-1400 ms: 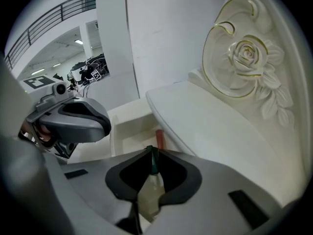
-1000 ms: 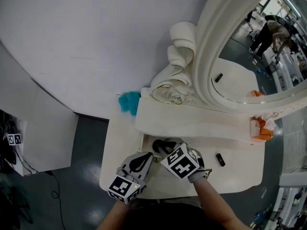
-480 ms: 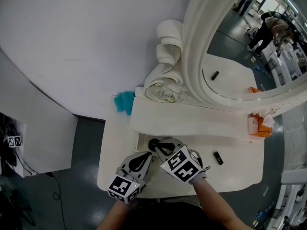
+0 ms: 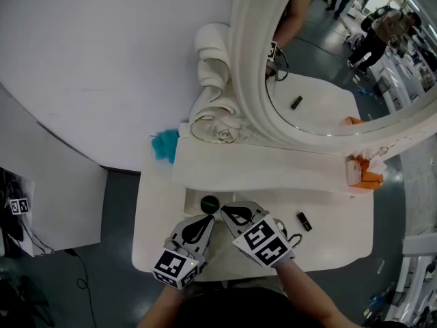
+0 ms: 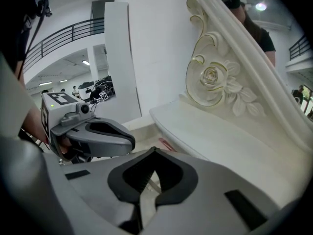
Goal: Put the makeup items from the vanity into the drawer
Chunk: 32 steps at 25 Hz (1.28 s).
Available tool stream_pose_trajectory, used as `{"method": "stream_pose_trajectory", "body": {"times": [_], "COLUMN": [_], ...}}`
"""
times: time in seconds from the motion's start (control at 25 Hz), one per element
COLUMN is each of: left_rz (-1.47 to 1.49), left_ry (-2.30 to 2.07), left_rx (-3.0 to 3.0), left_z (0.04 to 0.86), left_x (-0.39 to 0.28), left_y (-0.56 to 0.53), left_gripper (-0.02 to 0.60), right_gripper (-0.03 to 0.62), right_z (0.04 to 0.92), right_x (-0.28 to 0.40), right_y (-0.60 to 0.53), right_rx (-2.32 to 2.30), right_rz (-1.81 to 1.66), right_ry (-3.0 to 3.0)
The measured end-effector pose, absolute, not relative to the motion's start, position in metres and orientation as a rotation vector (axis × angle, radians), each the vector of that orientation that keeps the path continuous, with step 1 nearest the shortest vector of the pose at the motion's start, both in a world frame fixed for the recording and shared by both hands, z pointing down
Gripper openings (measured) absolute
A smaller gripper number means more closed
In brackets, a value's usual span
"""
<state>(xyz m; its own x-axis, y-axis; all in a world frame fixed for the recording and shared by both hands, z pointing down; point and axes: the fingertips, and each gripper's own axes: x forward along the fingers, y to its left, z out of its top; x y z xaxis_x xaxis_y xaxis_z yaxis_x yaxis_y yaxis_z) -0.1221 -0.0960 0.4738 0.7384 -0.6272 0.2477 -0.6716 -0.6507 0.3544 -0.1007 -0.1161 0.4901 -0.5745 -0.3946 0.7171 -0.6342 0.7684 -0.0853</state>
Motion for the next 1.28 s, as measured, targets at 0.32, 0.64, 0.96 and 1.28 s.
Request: {"method": "stream_pose_trajectory", "body": {"times": [0.32, 0.64, 0.96, 1.28], "left_rz": [0.160, 0.174, 0.195, 0.225], "left_ry": [-0.970, -0.927, -0.848, -0.763], "left_rx": [2.532, 2.563, 2.605, 2.636], "left_z": [0.473, 0.471, 0.469, 0.469], "left_x": [-0.098, -0.066, -0.030, 0.007], "left_y": [-0.092, -0.084, -0.072, -0.057], "left_gripper": [0.014, 0.014, 0.014, 0.014], "right_gripper": [0.021, 0.021, 0.021, 0.021], "right_z": [0.483, 0.481, 0.481, 0.484], "right_x": [-0.080, -0.049, -0.016, 0.021], "right_y": [-0.108, -0.096, -0.082, -0.063], "right_rx": [0.788, 0.822, 0.879, 0.952], "right_rz": [0.438, 0.453, 0.474, 0.514], "right_ry": [-2.277, -2.276, -2.268, -2.249]}}
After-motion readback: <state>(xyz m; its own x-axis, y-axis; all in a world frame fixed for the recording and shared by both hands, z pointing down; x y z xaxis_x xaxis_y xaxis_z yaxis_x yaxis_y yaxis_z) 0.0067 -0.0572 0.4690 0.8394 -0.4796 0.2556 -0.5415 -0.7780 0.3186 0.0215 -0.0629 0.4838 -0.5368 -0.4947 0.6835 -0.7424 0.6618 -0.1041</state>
